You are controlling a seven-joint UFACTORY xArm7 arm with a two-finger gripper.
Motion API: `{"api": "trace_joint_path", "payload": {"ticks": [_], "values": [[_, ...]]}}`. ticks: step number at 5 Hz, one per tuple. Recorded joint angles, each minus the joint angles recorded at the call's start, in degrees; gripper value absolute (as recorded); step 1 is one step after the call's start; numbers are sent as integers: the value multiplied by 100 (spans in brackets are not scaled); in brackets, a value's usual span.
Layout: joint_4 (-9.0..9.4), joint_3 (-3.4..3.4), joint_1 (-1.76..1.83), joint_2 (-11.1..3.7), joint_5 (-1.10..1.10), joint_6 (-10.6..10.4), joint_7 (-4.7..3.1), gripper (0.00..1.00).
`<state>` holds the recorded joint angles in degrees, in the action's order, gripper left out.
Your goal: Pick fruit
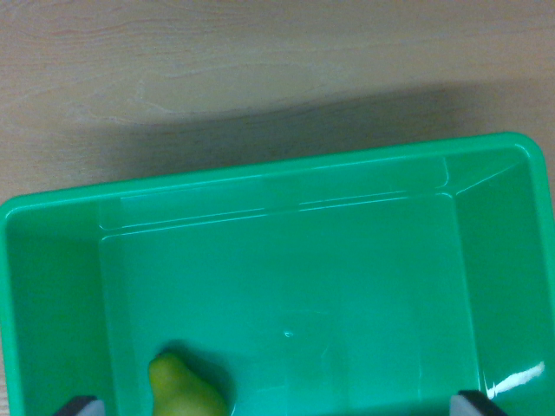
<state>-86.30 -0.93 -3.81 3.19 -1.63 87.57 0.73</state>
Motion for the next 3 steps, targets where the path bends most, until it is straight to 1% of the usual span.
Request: {"api": "trace_joint_path", "payload": {"ticks": [1, 2, 3], "values": [[45, 5, 11, -10, 5, -47, -10, 0], [45, 5, 11, -10, 5, -47, -10, 0], [124, 15, 29, -27, 15, -130, -27, 0]]}}
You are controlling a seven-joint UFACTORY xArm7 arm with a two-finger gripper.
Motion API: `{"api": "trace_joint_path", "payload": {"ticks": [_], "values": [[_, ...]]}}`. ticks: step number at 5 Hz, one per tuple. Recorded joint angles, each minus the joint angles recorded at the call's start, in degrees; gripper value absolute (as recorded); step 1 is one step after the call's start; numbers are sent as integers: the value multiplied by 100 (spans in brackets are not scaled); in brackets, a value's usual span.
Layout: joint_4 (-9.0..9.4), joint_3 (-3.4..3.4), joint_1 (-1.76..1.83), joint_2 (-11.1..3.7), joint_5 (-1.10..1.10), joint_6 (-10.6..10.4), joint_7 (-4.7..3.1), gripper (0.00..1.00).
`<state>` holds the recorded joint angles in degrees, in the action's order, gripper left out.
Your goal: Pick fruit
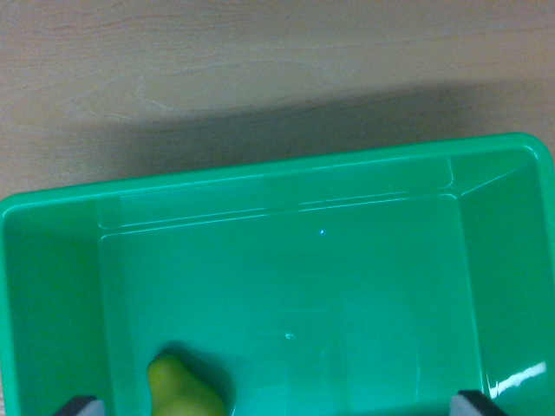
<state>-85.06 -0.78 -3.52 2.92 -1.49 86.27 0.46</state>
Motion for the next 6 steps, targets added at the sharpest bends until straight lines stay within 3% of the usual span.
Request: {"api": "trace_joint_path", "payload": {"ticks": [3, 4, 5, 6], "values": [[109, 13, 26, -24, 13, -114, -24, 0], [248, 30, 58, -54, 30, -259, -55, 0], [248, 30, 58, -54, 30, -259, -55, 0], [408, 50, 96, -90, 49, -428, -90, 0]]}}
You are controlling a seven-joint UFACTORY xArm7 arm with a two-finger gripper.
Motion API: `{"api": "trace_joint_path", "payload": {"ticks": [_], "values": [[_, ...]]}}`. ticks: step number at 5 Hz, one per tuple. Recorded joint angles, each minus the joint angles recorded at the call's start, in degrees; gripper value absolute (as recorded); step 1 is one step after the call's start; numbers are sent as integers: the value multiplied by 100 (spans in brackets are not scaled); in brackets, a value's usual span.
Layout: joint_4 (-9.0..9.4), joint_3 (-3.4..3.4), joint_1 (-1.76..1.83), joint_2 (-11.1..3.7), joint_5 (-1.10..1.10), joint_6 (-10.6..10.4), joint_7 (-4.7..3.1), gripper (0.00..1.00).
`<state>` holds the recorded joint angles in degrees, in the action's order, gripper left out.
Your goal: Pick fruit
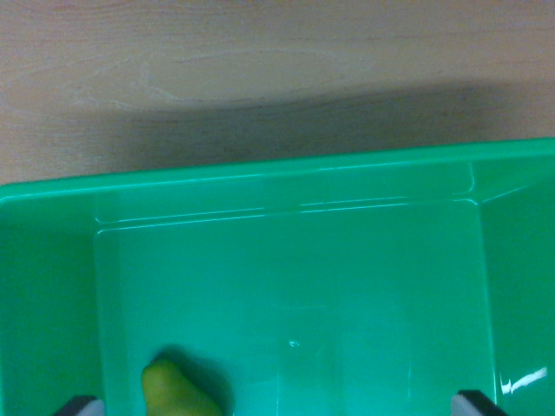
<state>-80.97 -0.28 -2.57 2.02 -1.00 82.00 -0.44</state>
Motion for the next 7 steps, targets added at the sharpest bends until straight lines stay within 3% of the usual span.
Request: {"api": "trace_joint_path", "payload": {"ticks": [1, 2, 3, 4, 5, 6, 7], "values": [[0, 0, 0, 0, 0, 0, 0, 0], [179, 22, 42, -39, 21, -187, -40, 0], [179, 22, 42, -39, 21, -187, -40, 0], [374, 45, 88, -82, 45, -392, -83, 0], [374, 45, 88, -82, 45, -392, -83, 0], [593, 72, 139, -130, 71, -621, -131, 0], [593, 72, 139, -130, 71, -621, -131, 0]]}}
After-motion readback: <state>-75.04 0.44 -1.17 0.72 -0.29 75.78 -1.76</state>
